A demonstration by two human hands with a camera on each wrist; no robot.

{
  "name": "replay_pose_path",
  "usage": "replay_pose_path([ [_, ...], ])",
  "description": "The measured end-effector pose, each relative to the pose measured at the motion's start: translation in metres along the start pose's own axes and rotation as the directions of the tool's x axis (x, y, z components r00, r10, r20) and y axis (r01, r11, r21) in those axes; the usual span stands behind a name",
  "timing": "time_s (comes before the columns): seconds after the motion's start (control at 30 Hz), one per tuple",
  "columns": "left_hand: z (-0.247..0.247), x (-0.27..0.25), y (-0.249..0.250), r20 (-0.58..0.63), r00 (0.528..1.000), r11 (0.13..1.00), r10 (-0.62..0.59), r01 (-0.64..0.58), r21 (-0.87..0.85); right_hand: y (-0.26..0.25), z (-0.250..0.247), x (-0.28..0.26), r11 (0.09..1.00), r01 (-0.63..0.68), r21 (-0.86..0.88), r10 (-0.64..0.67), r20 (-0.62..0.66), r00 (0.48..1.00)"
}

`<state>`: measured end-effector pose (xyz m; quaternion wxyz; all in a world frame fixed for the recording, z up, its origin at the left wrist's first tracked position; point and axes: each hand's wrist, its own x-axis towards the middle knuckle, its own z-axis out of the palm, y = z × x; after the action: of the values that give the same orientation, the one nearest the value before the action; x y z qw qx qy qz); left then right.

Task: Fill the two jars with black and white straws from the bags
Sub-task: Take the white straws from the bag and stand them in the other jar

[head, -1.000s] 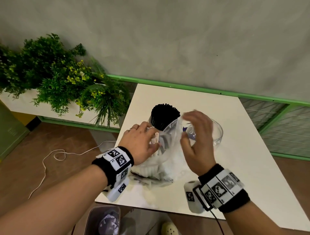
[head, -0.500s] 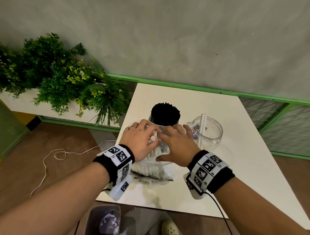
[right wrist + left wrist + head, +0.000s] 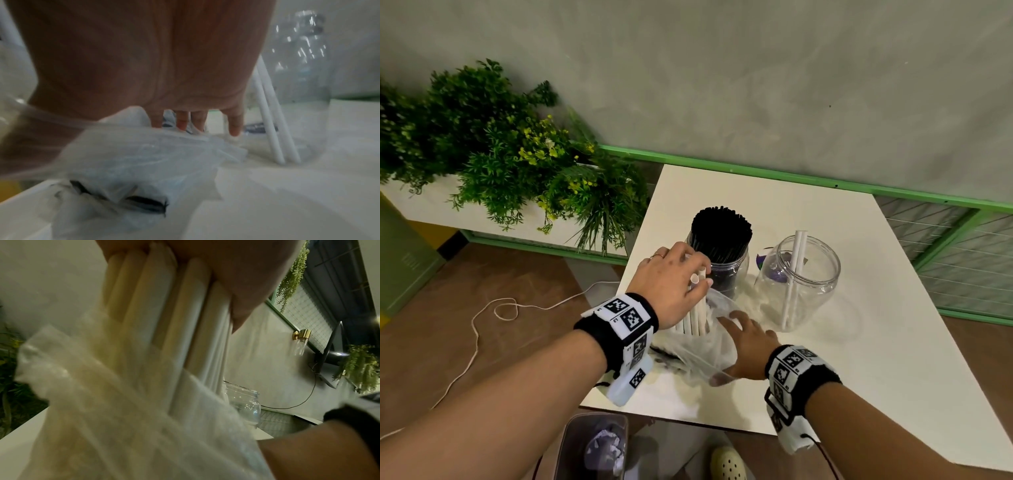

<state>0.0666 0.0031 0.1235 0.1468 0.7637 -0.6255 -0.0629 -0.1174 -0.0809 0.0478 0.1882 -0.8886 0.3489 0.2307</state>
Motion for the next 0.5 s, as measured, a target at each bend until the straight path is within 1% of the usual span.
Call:
replay_pose_path([
  [0.07,0.000,0.000,0.000,-0.005,1.000,1.000,-0.012,0.012,-0.008,0.000,0.001,0.000,0.998,0.005,0.056,-0.005,-0.012,1.000],
  [0.1,0.000,0.001,0.000,-0.010,1.000,1.000,-0.013,0.013,-0.013,0.000,-0.001,-0.002,0.999,0.009,0.035,-0.007,-0.040,0.999],
  [0.13,0.000,0.000,-0.001,-0.014,1.000,1.000,-0.008,0.008,-0.014,0.000,-0.004,-0.006,1.000,0.016,-0.013,-0.017,-0.094,0.995],
  [0.17,0.000,0.000,-0.002,-0.018,1.000,1.000,-0.002,0.002,-0.012,0.001,-0.007,-0.010,0.998,0.025,-0.066,-0.037,-0.182,0.983],
  [0.2,0.000,-0.001,-0.002,-0.022,1.000,1.000,0.004,-0.005,-0.008,0.002,-0.008,-0.015,0.992,0.032,-0.122,-0.066,-0.284,0.956],
  [0.23,0.001,-0.001,-0.002,-0.026,1.000,1.000,0.006,-0.007,-0.006,0.003,-0.010,-0.019,0.984,0.051,-0.173,-0.118,-0.403,0.907],
  [0.27,0.001,-0.001,-0.002,-0.030,1.000,1.000,0.005,-0.006,-0.005,0.003,-0.010,-0.022,0.974,0.087,-0.210,-0.185,-0.507,0.842],
  [0.3,0.001,-0.001,-0.002,-0.032,0.999,1.000,0.003,-0.003,-0.005,0.002,-0.008,-0.023,0.955,0.146,-0.259,-0.273,-0.569,0.776],
  [0.33,0.002,0.000,-0.002,-0.030,1.000,1.000,0.000,0.000,-0.003,0.000,-0.005,-0.023,0.926,0.207,-0.314,-0.360,-0.579,0.732],
  [0.37,0.001,0.000,-0.001,-0.026,1.000,1.000,-0.003,0.003,0.000,-0.003,-0.004,-0.022,0.895,0.265,-0.358,-0.430,-0.540,0.724],
  [0.4,0.002,0.001,0.000,-0.020,1.000,1.000,-0.002,0.003,0.004,-0.006,-0.004,-0.019,0.875,0.312,-0.370,-0.469,-0.491,0.734],
  [0.43,0.002,0.001,0.000,-0.016,1.000,1.000,0.001,-0.001,0.008,-0.008,-0.004,-0.016,0.875,0.343,-0.342,-0.472,-0.444,0.761],
  [0.47,0.001,0.002,0.001,-0.017,1.000,1.000,0.002,-0.002,0.010,-0.009,-0.002,-0.013,0.878,0.349,-0.326,-0.463,-0.398,0.792],
  [0.5,0.001,0.002,0.000,-0.021,1.000,1.000,0.000,0.000,0.008,-0.010,0.000,-0.011,0.871,0.347,-0.347,-0.469,-0.381,0.797],
])
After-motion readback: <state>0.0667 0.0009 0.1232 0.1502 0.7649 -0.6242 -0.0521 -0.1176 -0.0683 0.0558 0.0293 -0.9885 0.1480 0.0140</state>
